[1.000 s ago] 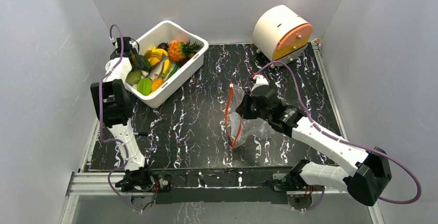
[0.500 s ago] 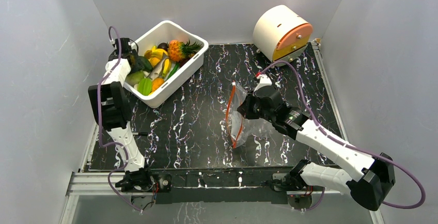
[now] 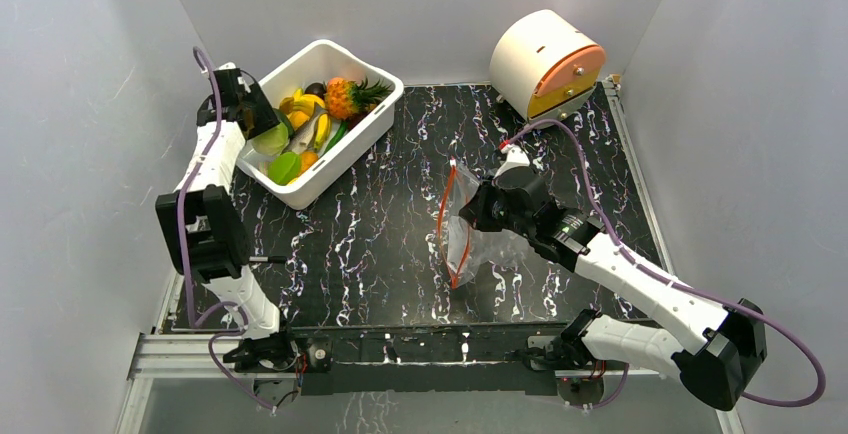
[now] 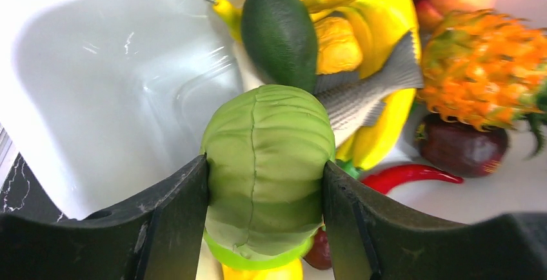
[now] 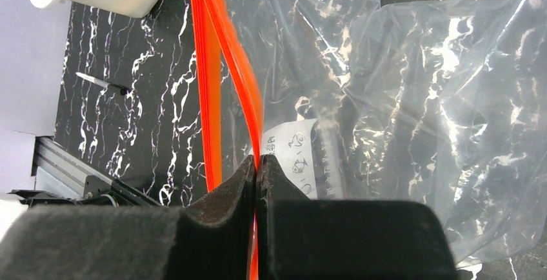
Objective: Place the food in the zip-top bag and seal the zipper
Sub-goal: Pick up the fake vegetable from the bin.
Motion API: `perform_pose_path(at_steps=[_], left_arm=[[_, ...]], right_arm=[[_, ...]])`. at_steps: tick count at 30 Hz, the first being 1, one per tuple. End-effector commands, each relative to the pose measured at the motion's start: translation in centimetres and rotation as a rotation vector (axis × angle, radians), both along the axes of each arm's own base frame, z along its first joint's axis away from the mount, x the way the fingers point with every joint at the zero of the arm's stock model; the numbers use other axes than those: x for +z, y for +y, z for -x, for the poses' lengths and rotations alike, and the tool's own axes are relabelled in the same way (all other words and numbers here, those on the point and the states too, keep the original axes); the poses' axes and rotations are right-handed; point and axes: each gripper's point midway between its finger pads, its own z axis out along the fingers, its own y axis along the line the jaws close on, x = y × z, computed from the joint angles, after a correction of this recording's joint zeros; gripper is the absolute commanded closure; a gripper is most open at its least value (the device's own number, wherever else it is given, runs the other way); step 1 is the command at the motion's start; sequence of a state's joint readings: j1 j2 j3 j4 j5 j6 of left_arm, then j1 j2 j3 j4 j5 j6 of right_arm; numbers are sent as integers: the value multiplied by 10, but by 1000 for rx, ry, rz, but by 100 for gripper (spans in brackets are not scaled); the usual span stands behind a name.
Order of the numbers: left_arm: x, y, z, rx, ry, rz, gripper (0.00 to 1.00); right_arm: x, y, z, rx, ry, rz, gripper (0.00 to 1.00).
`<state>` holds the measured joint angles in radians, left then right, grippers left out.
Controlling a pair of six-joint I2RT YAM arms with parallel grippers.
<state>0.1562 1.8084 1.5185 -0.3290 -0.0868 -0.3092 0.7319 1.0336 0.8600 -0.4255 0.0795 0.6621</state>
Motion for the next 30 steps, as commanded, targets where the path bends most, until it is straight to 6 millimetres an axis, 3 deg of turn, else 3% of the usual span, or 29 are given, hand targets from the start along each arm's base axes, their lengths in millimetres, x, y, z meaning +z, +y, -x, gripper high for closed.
perform_pose_path(at_steps=[1,7,12,17,23,30], left_arm=[[57,-18,7,-48,-139,37,64],[85,-31,28,-84,-200,70,65],[112,-54,51,-150,-271,146,65],[136,-100,78,-320,-365,290,65],[142,-150,117,-512,-360,456,65],[157,-240,175,-846,-335,727,64]], right_arm=[[21,3,-2,-22,-28,-72,100],[28,6,1,-17,-13,-99,100],[37,8,2,-13,-11,-126,100],[30,6,3,-28,6,-121,100],[31,2,-3,-72,-1,-114,100],[39,6,-7,-105,10,-163,100]])
